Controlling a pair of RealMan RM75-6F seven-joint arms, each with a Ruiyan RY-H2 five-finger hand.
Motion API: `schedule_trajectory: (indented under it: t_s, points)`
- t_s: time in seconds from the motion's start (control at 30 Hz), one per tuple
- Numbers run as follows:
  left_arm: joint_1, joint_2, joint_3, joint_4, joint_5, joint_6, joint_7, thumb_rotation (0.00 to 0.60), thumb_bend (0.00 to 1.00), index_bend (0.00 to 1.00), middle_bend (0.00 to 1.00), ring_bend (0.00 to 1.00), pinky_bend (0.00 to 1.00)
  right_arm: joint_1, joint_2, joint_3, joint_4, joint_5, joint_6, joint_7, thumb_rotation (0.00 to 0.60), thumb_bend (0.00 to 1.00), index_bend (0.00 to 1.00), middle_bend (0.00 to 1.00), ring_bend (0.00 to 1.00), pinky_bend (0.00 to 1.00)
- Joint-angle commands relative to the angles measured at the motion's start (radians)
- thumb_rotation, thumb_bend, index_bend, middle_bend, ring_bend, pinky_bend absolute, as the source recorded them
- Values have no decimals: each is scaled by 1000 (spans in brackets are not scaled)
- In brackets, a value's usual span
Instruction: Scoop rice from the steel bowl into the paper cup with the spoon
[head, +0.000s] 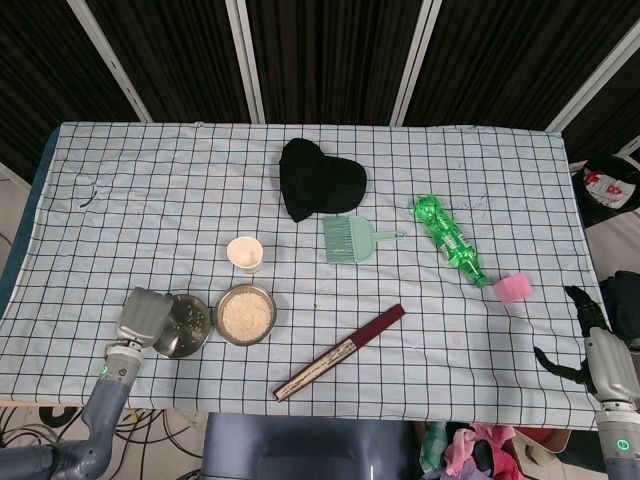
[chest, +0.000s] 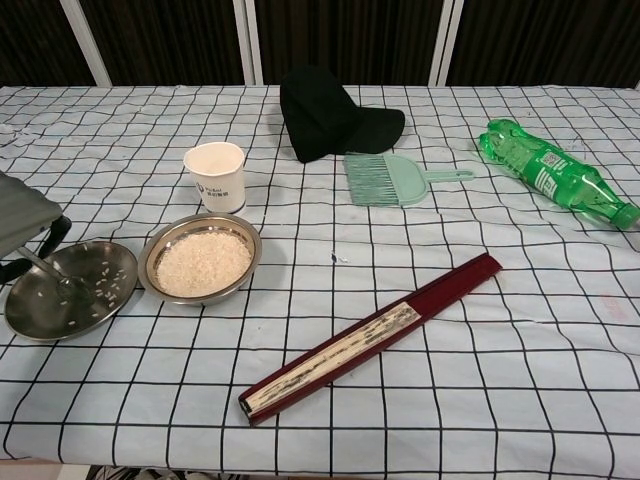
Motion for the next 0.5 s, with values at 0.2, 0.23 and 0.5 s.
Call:
schedule_trajectory:
  t_s: [0.2,0.23,0.5]
  points:
    - [5,-18,-15,6,-33,-8,11,600,235,553,1000,1000,1000,-1,0,0,-1,-1,2,-2,600,209,0,0,0,174]
    - [5,-19,-16,5,-35,-9,13,600,222,540,1000,1000,1000,-1,0,0,-1,0,3,-2,600,210,0,0,0,174]
    - [16,1,-32,-44,-18,17,-22,600,175,468,1000,1000,1000,-1,0,-1,-1,-1,2,-3,600,209,0,0,0,174]
